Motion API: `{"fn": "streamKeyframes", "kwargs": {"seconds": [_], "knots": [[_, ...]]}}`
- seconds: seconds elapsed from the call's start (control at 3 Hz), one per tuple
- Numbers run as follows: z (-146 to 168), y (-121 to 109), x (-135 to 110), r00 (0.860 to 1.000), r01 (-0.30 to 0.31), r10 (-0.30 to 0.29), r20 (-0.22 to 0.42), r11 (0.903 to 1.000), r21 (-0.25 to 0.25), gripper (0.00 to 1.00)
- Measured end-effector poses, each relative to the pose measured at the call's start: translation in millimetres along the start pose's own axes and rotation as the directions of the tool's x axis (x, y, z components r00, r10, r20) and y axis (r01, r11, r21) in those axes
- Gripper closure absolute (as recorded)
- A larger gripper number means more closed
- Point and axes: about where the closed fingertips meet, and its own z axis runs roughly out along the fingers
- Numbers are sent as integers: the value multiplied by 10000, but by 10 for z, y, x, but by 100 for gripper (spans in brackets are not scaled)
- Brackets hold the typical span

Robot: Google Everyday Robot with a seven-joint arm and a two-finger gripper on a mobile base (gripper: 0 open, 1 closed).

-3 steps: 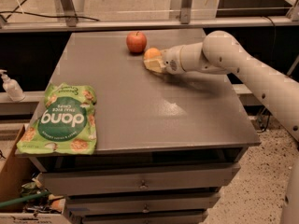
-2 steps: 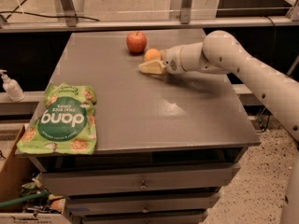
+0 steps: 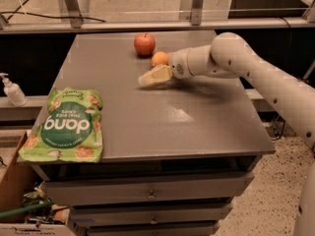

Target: Pick orange

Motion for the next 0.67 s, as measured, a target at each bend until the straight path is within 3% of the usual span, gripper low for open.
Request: {"fn": "streamKeyframes", "kwargs": {"seconds": [0.33,0.67], "knots": [[11,-48,-66,9986,468,-468,246,9989,-8,0],[-43,-248,-381,9880,1328,-1348,756,9907,309,0]]}}
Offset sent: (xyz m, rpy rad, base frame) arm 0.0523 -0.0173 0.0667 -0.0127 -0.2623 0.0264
